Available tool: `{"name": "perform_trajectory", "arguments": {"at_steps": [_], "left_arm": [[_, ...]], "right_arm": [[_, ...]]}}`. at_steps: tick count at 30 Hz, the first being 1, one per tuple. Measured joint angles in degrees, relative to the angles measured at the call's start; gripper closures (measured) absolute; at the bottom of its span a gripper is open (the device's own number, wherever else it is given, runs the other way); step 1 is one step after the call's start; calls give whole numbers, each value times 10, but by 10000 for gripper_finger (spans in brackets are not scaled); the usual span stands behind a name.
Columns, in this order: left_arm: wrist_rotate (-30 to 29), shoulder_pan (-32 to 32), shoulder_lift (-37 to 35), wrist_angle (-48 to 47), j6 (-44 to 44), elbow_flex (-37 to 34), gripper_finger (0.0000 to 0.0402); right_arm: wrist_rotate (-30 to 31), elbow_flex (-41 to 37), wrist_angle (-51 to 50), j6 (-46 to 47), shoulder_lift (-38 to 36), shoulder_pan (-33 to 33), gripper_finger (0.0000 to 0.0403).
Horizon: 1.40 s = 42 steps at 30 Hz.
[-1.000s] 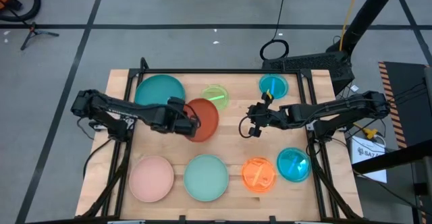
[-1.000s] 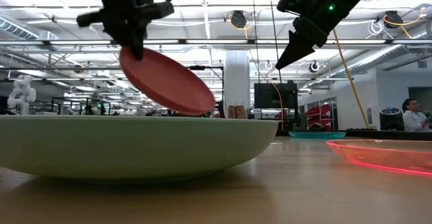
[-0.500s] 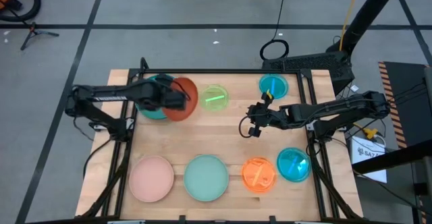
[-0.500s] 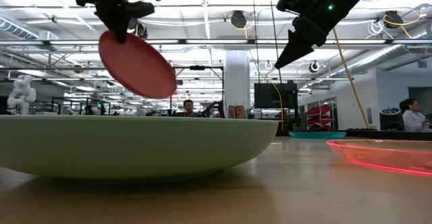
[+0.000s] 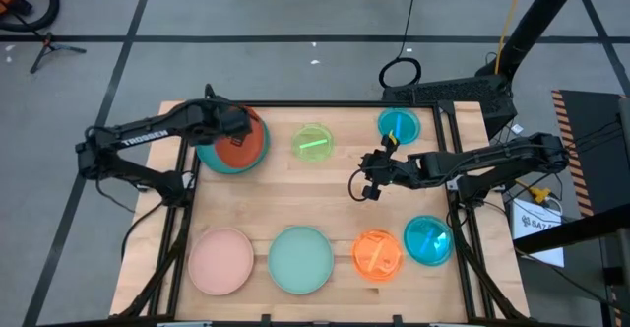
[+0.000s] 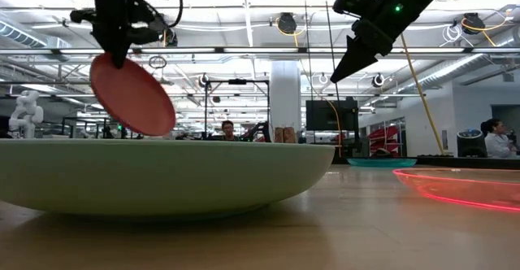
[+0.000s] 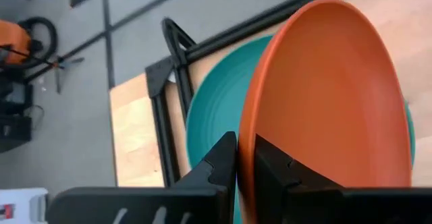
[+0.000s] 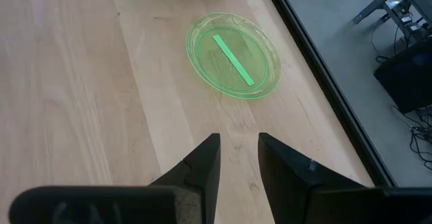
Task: Stack plastic plates
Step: Stack the dark orange plate on top of the dark blue plate
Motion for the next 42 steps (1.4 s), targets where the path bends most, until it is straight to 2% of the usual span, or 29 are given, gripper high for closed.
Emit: {"name": "perform_trajectory", "arguments": {"at_steps": [13,18,42], "left_arm": [[124,144,-38,100,126,-80,367],[140,185,-38,113,141,-99,367],[139,197,-37,129,148,-103,366]], "right_arm": [[0,0,2,0,0,0,309],[0,0,2,0,0,0,309],[0,0,2,0,0,0,309]]}}
